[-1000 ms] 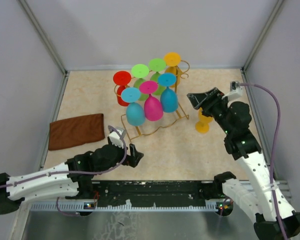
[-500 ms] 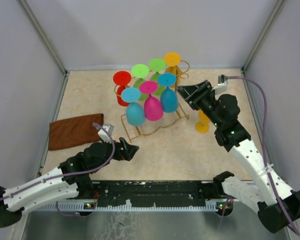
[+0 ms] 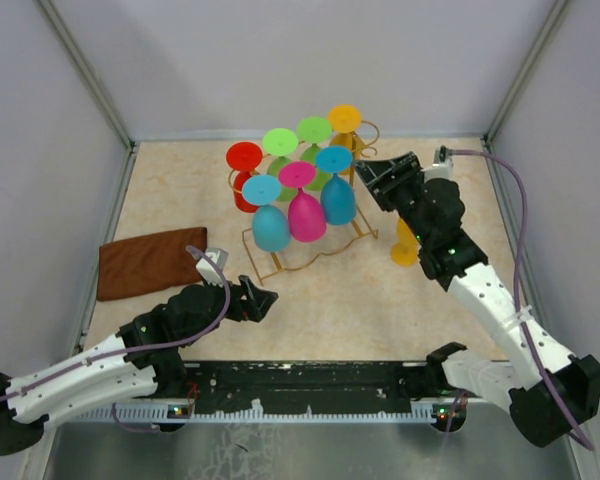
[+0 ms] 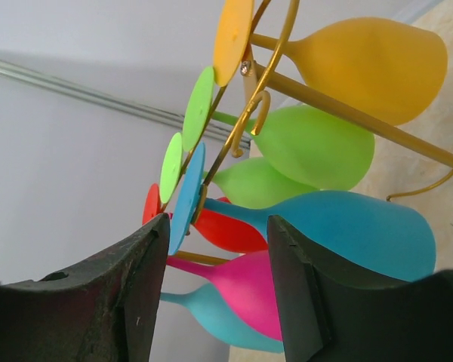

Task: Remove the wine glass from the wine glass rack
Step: Pick up the wine glass from the wine rack.

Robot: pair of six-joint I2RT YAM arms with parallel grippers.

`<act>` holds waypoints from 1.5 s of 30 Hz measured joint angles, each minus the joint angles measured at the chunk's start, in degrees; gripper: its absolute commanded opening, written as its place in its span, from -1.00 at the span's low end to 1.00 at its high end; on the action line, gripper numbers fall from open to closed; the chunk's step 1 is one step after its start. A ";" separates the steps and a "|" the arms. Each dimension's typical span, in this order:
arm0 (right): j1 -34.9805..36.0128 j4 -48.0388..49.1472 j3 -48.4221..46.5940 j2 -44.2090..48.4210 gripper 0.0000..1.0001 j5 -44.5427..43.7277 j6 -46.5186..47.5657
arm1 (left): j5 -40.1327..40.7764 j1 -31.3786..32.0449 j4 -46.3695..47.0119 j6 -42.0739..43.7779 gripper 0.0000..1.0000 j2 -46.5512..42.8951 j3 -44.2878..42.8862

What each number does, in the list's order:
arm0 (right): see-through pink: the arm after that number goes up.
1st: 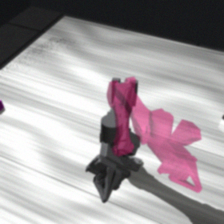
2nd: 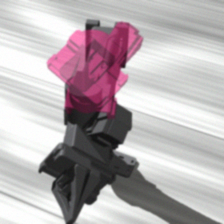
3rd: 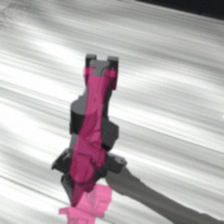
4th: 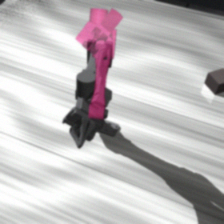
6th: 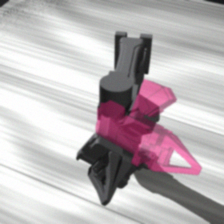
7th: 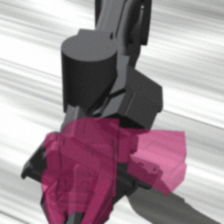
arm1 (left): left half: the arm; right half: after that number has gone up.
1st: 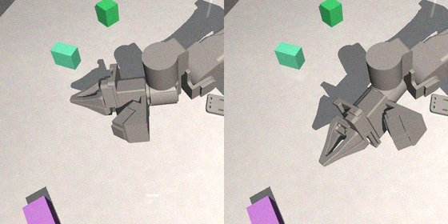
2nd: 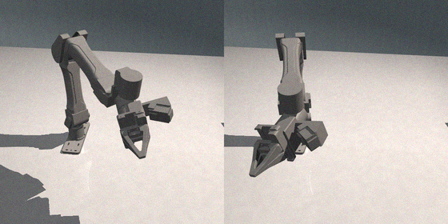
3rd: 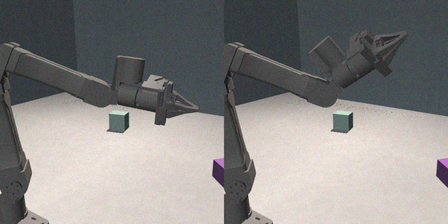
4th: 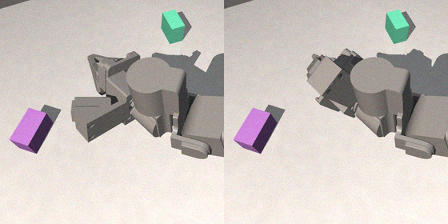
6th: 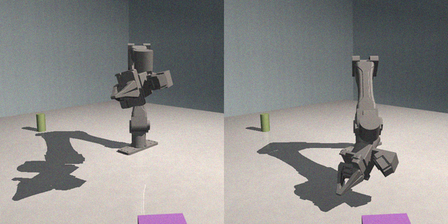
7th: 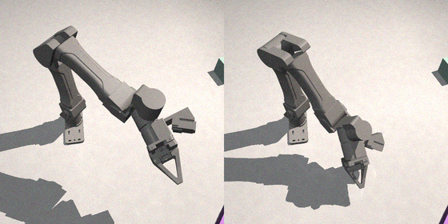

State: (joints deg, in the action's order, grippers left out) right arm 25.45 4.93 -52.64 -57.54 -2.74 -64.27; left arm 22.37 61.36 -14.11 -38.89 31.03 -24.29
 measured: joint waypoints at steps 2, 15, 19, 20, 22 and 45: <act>0.00 0.22 -0.24 -1.18 0.13 0.39 -0.11 | -0.15 0.00 0.07 0.31 0.98 -0.02 0.00; 0.31 3.13 -2.64 -4.72 -0.25 2.05 -0.66 | -1.01 0.00 0.57 2.01 0.98 -0.31 0.00; 0.31 3.56 -2.64 -5.77 -0.31 2.29 -1.44 | -1.27 0.00 0.76 2.71 0.98 -0.39 0.00; 0.31 3.61 -2.64 -5.86 -0.35 2.29 -1.51 | -1.38 -0.02 0.79 2.75 0.98 -0.42 0.00; 0.31 3.65 -2.64 -5.90 -0.40 2.27 -1.55 | -1.44 0.00 0.81 2.80 0.98 -0.42 0.00; 0.31 6.16 -2.60 -6.75 -0.70 2.38 -6.51 | 0.31 -0.02 0.81 -1.36 0.98 3.04 -0.33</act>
State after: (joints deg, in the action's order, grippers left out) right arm 25.76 11.09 -55.24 -64.29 -0.36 -70.78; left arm 22.68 61.34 -13.30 -40.25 34.06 -24.62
